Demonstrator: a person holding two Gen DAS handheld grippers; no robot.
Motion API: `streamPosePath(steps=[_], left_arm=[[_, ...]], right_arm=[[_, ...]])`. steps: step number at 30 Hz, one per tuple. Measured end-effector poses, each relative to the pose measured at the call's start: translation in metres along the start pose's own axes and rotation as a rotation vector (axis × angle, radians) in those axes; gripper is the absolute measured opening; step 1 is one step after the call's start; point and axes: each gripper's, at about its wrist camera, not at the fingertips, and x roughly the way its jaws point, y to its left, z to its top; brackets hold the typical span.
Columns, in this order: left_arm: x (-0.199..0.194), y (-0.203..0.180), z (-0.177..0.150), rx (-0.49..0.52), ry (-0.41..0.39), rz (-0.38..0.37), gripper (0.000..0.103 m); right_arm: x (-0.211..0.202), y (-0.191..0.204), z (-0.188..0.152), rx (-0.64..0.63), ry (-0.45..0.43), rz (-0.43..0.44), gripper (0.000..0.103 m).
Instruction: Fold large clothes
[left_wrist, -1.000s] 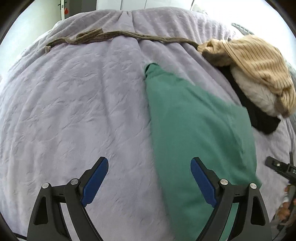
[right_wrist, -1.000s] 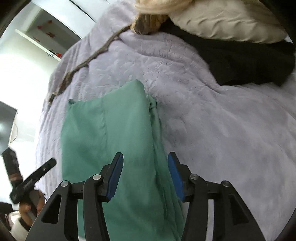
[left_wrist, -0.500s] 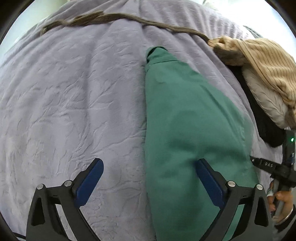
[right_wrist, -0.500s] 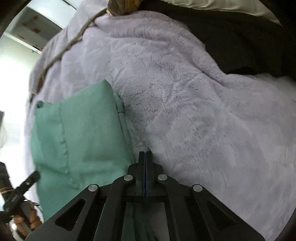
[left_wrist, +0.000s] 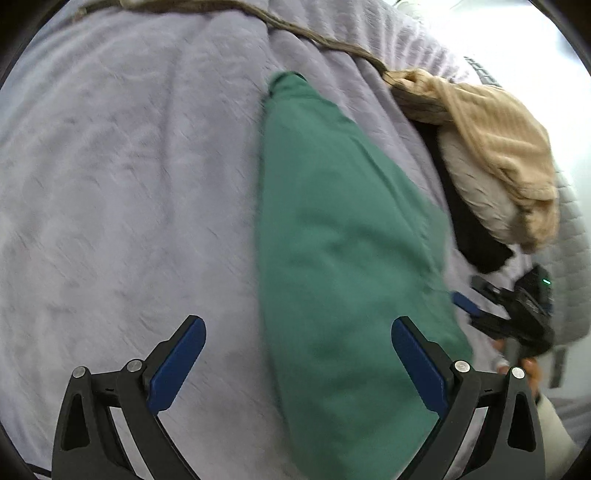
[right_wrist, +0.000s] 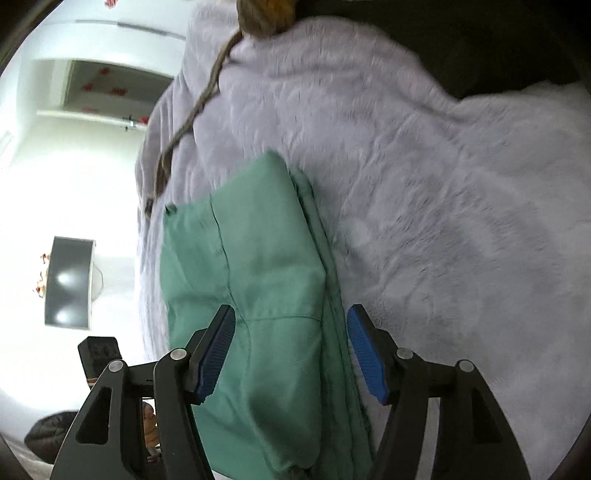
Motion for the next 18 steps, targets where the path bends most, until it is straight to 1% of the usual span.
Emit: streamPosePath(steps=[3,5,7,9,12,14,16,17,18], left_arm=[[0.012,-0.001,-0.011,-0.017,0.066,-0.069,0.101],[0.022,-0.001,-0.017,-0.025,0.101,-0.093,0.101],[0.035,-0.003,-0.023,-0.032,0.132,-0.098,0.101],[0.045,-0.006,-0.026,-0.019,0.159,-0.121,0.101],[0.055,-0.014,-0.025,-0.004,0.161,-0.116,0.101],[0.058,-0.018,-0.023,0.005,0.150,-0.127,0.101],[0.065,-0.022,-0.020,0.001,0.160,-0.141,0.101],[0.069,-0.023,-0.020,0.003,0.162,-0.121,0.101],[0.074,-0.027,-0.021,0.019,0.162,-0.088,0.100]], right_arm=[[0.018,-0.005,0.004,-0.003,0.053,0.025,0.068],[0.031,-0.003,0.009,-0.033,0.085,0.021,0.068],[0.042,0.000,0.015,-0.063,0.112,0.013,0.068],[0.051,0.005,0.022,-0.076,0.128,0.025,0.068],[0.058,0.009,0.027,-0.094,0.128,0.053,0.068],[0.064,0.007,0.030,-0.077,0.123,0.069,0.068],[0.066,0.005,0.030,-0.062,0.121,0.057,0.058],[0.065,0.005,0.028,-0.052,0.121,0.059,0.042],[0.062,0.005,0.026,-0.036,0.119,0.083,0.029]])
